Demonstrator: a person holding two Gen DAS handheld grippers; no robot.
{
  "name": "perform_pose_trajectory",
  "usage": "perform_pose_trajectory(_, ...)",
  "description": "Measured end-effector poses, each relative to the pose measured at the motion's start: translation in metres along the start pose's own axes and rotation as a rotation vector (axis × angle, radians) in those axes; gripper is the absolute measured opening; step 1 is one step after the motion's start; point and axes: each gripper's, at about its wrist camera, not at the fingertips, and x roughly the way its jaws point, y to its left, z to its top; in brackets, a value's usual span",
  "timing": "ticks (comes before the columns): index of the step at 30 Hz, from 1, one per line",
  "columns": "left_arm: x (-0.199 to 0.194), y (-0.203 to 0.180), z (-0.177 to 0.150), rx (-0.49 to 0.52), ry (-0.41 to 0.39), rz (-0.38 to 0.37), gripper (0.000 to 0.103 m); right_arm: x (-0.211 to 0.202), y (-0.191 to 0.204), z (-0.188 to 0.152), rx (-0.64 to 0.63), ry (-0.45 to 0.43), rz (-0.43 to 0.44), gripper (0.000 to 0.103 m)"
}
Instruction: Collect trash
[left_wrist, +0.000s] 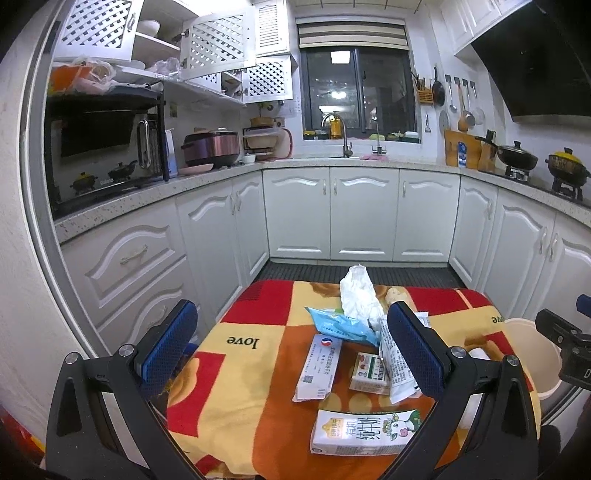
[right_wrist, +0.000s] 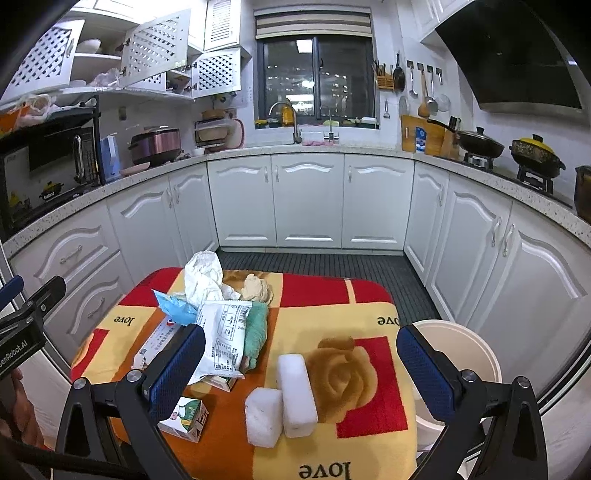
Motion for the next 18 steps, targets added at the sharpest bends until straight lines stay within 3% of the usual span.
perform_pose_trajectory(18,0.0011,0.0032,-0.0036,0.008,0.03,0.005,0.102,0.0015,0.0012,0.0035,0.013,-0.007,0.008,0.103)
